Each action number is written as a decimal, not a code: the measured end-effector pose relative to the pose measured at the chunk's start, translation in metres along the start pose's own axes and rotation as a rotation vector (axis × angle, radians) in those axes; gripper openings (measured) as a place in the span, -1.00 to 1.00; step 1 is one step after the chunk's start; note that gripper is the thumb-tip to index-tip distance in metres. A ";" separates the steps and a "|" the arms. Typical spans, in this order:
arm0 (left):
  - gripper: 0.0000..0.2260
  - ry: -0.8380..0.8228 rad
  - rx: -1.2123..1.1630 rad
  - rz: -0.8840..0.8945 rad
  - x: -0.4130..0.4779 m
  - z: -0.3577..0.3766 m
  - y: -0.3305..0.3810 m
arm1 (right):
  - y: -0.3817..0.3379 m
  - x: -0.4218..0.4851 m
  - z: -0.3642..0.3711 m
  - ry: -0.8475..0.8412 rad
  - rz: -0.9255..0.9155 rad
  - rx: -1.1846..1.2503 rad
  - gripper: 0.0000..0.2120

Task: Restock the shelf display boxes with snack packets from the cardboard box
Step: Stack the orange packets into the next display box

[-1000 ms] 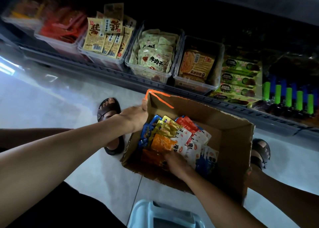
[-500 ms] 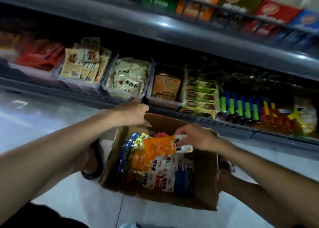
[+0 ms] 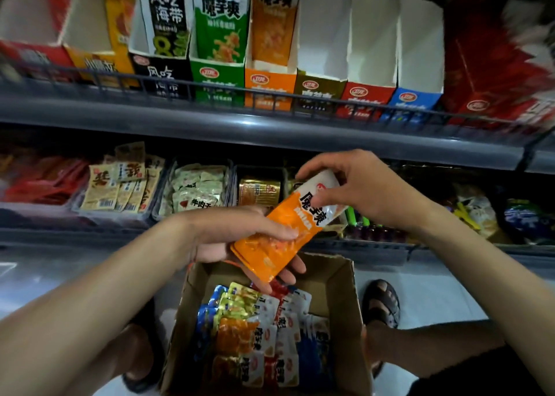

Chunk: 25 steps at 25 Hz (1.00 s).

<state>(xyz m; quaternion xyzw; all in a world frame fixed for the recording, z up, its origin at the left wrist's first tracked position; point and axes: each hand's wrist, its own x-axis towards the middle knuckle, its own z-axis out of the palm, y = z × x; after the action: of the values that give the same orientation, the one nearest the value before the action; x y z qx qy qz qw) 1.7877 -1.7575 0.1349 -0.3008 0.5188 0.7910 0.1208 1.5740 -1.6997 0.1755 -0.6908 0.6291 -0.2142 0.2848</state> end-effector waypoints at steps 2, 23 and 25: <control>-0.64 -0.001 -0.020 0.015 0.003 0.001 -0.001 | 0.003 0.001 -0.003 0.101 0.011 0.085 -0.66; -0.77 0.432 0.111 0.146 0.018 0.016 0.003 | 0.014 0.008 0.050 0.289 0.098 0.263 -0.57; -0.75 0.388 0.112 0.132 0.014 0.014 0.005 | 0.020 0.012 0.045 0.280 0.080 0.301 -0.63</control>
<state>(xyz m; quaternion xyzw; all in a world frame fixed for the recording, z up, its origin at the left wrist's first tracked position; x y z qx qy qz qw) 1.7692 -1.7491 0.1340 -0.4056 0.5939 0.6946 -0.0168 1.5902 -1.7065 0.1278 -0.5783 0.6504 -0.3883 0.3028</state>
